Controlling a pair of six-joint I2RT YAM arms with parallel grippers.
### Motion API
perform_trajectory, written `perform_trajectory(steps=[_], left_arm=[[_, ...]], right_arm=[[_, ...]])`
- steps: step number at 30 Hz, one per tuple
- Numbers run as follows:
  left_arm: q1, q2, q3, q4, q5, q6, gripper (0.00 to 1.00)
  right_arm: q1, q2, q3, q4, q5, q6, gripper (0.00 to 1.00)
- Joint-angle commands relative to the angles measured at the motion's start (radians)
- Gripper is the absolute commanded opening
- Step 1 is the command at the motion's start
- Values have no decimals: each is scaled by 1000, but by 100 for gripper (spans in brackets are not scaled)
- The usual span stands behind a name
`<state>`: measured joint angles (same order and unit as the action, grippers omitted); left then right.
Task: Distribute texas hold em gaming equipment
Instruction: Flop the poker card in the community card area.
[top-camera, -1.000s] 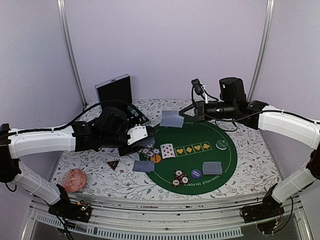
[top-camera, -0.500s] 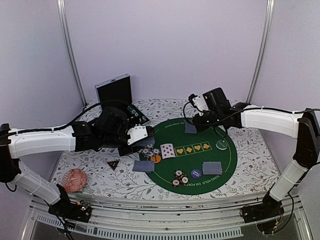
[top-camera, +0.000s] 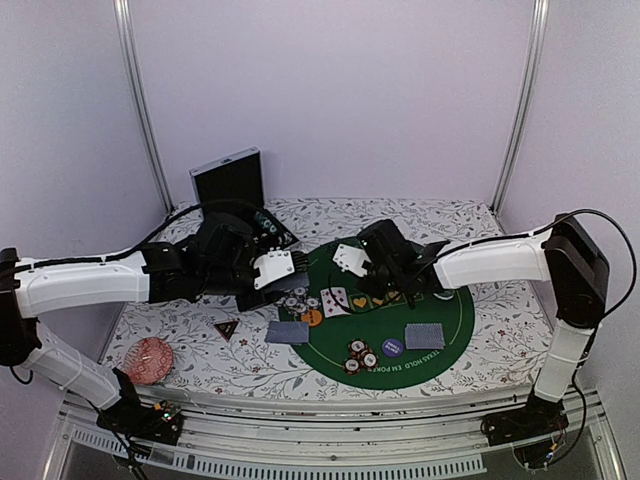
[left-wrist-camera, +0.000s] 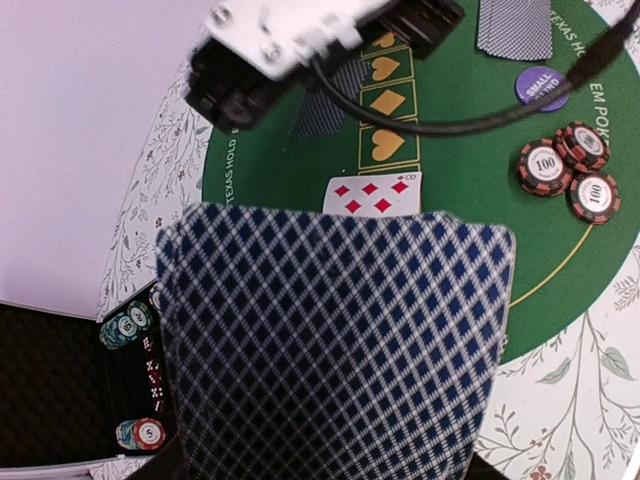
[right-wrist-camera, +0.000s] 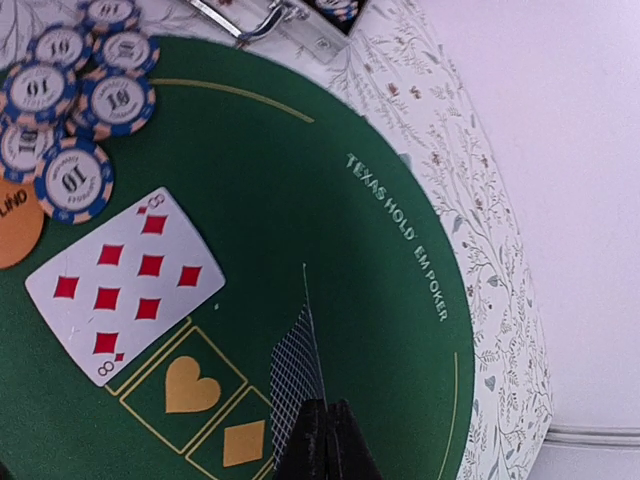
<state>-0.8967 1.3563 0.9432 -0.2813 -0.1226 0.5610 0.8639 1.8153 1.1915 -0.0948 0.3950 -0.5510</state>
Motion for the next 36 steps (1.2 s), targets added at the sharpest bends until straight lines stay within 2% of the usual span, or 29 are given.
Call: perform_trajectory(steps=[1, 14, 22, 28, 30, 36], left_arm=[[-6, -25, 6, 22, -2, 5, 53], [-6, -31, 7, 21, 3, 5, 53], [-5, -28, 6, 22, 2, 5, 53], [-4, -31, 5, 24, 1, 5, 53], [-5, -30, 5, 24, 1, 5, 53], [-5, -37, 5, 23, -3, 7, 53]], right_arm=[[9, 60, -26, 33, 59, -117, 2], [44, 86, -53, -31, -15, -106, 2], [36, 70, -28, -23, 30, -108, 2], [13, 68, 10, 5, 171, -157, 2], [12, 62, 48, 11, 178, -176, 2], [19, 82, 25, 26, 170, -191, 2]])
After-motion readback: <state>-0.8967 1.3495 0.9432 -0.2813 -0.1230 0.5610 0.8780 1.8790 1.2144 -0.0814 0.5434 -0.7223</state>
